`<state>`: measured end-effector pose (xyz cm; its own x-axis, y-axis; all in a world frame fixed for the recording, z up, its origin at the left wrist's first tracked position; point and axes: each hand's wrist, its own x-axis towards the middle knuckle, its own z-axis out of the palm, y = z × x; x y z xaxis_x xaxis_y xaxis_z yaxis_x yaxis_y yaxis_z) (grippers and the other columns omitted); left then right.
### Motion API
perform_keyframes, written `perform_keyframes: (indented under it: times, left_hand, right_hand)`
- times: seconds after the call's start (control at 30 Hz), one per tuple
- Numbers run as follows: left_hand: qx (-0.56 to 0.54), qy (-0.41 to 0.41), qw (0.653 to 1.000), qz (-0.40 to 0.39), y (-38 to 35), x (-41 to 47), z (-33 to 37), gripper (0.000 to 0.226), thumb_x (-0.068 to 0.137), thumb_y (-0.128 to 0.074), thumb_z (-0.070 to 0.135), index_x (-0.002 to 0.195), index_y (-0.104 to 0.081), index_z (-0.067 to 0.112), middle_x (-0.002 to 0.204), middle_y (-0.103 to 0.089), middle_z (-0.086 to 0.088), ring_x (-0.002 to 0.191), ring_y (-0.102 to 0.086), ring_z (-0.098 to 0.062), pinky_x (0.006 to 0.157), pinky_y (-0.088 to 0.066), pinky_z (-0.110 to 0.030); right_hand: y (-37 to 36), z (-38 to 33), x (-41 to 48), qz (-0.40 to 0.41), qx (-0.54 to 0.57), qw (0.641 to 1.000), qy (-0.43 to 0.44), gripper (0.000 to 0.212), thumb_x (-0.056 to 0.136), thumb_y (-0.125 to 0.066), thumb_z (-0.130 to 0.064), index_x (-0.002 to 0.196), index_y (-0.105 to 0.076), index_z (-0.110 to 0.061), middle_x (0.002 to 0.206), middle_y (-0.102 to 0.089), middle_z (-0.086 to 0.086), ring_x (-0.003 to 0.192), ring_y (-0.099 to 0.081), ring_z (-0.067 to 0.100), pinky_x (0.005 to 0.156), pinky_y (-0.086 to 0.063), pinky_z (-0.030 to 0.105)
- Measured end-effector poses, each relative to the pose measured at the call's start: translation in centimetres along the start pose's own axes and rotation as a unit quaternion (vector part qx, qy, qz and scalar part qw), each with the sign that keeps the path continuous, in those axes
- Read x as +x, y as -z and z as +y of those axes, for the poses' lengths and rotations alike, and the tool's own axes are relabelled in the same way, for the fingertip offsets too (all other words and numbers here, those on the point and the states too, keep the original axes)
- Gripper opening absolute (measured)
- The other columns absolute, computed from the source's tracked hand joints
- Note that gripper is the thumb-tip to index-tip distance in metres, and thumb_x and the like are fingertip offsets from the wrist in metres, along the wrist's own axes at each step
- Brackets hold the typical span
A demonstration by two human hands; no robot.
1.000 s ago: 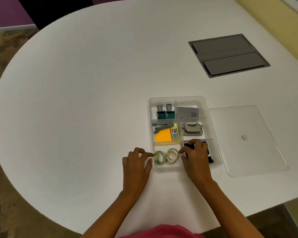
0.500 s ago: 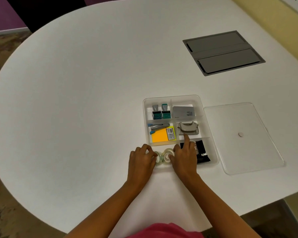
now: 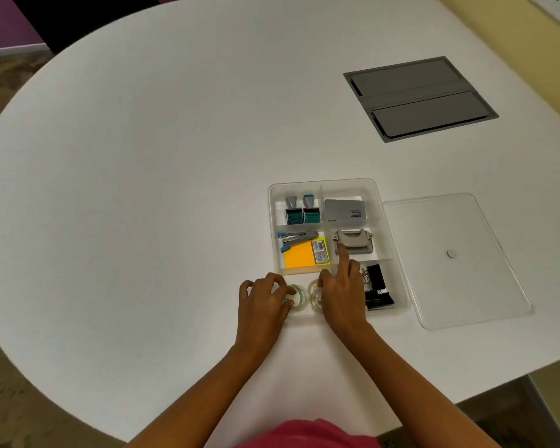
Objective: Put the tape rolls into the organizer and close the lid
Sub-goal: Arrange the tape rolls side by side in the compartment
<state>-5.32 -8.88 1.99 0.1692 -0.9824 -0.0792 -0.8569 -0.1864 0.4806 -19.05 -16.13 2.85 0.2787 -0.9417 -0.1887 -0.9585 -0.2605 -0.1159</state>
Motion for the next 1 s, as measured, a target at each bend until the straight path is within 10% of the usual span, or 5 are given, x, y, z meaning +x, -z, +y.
perform_keyframes:
  times: [0.33, 0.5, 0.67, 0.8, 1.0]
  left_hand:
    - [-0.010, -0.002, 1.000, -0.009, -0.3, 0.0, -0.5, 0.032, 0.091, -0.054, 0.034, 0.120, -0.060, 0.021, 0.130, -0.055, 0.001, 0.120, -0.047, -0.019, 0.109, -0.020, -0.030]
    - [0.002, -0.024, 1.000, -0.002, -0.1, 0.0, -0.3, 0.027, 0.084, -0.066, 0.025, 0.109, -0.067, 0.015, 0.117, -0.064, -0.008, 0.108, -0.058, -0.028, 0.103, -0.033, -0.041]
    - [-0.003, -0.026, 1.000, 0.011, -0.1, 0.0, -0.4, 0.024, 0.082, -0.069, 0.022, 0.104, -0.069, 0.012, 0.112, -0.067, -0.010, 0.102, -0.061, -0.030, 0.100, -0.038, -0.043]
    - [0.003, -0.037, 0.999, 0.014, -0.1, 0.0, -0.4, 0.024, 0.076, -0.075, 0.019, 0.098, -0.070, 0.010, 0.105, -0.070, -0.011, 0.094, -0.066, -0.030, 0.093, -0.044, -0.046]
    - [-0.003, -0.042, 0.999, 0.029, 0.0, 0.1, -0.3, 0.027, 0.069, -0.081, 0.016, 0.093, -0.070, 0.009, 0.098, -0.071, -0.011, 0.085, -0.068, -0.030, 0.085, -0.050, -0.047]
  right_hand:
    - [0.3, 0.3, -0.3, 0.067, -0.010, 0.998, 0.016, 0.021, 0.066, -0.082, 0.001, 0.080, -0.067, -0.002, 0.133, -0.054, 0.027, 0.107, -0.061, 0.037, 0.069, -0.057, 0.034]
    - [0.6, 0.3, -1.4, 0.065, 0.010, 0.996, 0.055, 0.029, 0.052, -0.090, 0.002, 0.072, -0.069, 0.002, 0.079, -0.067, 0.017, 0.067, -0.065, 0.026, 0.049, -0.056, 0.029]
    - [0.6, -0.3, -1.6, -0.040, -0.031, 0.998, 0.043, 0.031, 0.070, -0.083, -0.012, 0.094, -0.070, 0.003, 0.103, -0.067, 0.016, 0.098, -0.061, 0.027, 0.078, -0.054, 0.031]
    - [1.6, -0.9, -1.3, -0.013, -0.057, 0.994, 0.087, 0.042, 0.021, -0.098, -0.004, 0.050, -0.069, -0.002, 0.060, -0.067, 0.010, 0.060, -0.067, 0.021, 0.046, -0.054, 0.023]
    - [1.5, -0.2, -0.8, -0.002, -0.063, 0.992, 0.114, 0.041, 0.019, -0.094, 0.005, 0.050, -0.068, -0.001, 0.058, -0.066, 0.011, 0.057, -0.066, 0.023, 0.044, -0.052, 0.022]
